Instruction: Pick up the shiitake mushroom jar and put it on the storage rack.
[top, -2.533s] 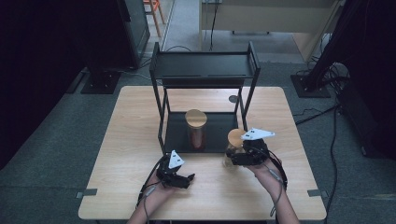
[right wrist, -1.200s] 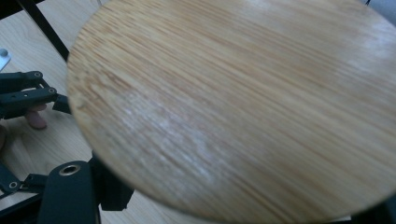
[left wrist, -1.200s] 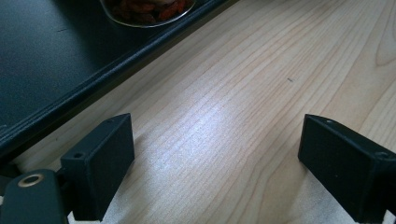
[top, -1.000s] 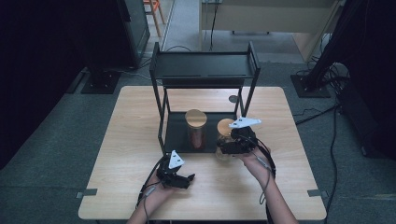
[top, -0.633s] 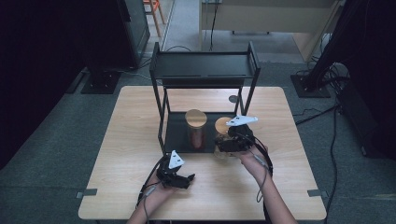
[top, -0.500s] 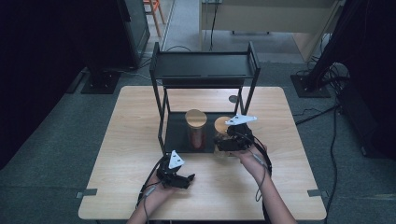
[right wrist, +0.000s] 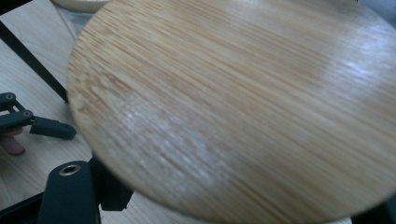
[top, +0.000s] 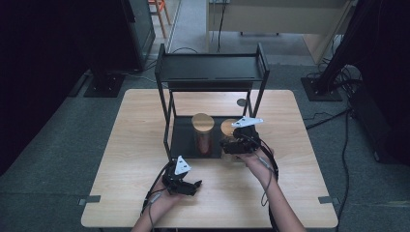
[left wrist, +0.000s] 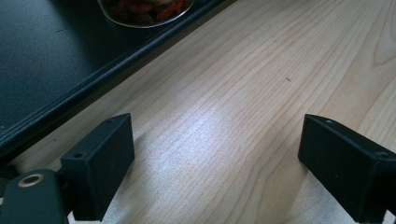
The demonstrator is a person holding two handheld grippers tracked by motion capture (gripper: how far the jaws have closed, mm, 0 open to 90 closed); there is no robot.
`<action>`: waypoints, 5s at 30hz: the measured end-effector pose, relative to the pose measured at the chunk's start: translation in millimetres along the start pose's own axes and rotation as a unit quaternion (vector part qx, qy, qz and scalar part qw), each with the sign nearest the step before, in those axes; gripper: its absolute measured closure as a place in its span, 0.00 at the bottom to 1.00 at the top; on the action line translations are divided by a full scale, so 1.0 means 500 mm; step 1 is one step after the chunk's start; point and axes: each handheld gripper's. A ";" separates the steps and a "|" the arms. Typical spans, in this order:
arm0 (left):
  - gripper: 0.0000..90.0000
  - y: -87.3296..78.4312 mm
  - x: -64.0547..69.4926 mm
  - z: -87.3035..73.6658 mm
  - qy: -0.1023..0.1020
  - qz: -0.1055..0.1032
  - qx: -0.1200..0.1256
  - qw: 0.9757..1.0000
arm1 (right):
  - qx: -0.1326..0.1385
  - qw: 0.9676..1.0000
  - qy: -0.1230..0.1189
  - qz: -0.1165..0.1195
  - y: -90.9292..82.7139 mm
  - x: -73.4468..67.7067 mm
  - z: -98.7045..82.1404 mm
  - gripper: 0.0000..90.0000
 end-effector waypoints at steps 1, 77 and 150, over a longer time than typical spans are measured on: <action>0.12 0.000 0.000 0.000 0.000 0.000 0.000 1.000 | -0.001 1.000 0.002 -0.001 0.001 0.000 0.001 0.28; 0.12 0.000 0.002 0.000 0.003 -0.004 0.001 1.000 | -0.011 0.998 0.029 -0.046 0.072 -0.003 0.005 0.25; 0.12 0.000 0.001 -0.001 0.004 -0.004 0.002 1.000 | 0.006 1.000 0.012 0.011 -0.001 -0.038 -0.087 0.25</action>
Point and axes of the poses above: each handheld gripper's, and its own axes: y roughly forward along the jaws, z roughly out of its top, x roughly to its right
